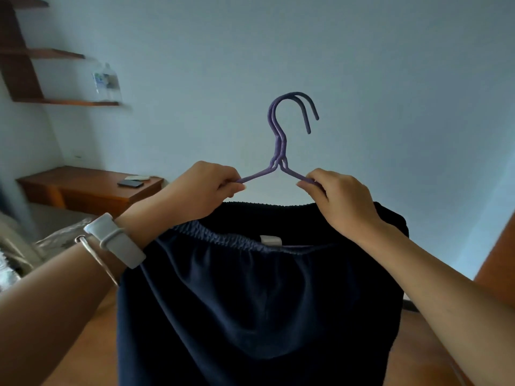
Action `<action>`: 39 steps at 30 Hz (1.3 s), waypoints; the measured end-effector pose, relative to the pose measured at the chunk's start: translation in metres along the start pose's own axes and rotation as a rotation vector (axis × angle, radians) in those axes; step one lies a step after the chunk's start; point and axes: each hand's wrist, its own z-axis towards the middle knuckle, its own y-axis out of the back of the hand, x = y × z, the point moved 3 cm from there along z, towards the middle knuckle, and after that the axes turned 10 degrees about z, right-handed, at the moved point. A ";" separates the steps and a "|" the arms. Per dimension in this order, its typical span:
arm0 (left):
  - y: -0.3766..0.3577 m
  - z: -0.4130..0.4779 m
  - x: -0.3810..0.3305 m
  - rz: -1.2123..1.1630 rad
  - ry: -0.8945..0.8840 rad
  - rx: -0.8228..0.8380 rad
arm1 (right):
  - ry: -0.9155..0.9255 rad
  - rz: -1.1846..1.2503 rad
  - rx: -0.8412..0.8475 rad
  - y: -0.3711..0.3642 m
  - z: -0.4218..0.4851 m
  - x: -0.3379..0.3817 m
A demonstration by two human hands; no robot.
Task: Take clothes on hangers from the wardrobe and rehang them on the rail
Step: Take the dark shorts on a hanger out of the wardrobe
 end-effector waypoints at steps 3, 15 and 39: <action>-0.019 0.028 0.028 0.013 0.116 -0.034 | 0.032 0.153 0.057 -0.042 0.043 -0.031; -0.036 0.118 0.131 0.248 0.555 -0.188 | 0.310 0.598 0.275 -0.188 0.237 -0.067; 0.037 -0.126 0.434 0.333 1.459 -0.303 | 0.701 1.185 0.743 -0.537 0.359 0.306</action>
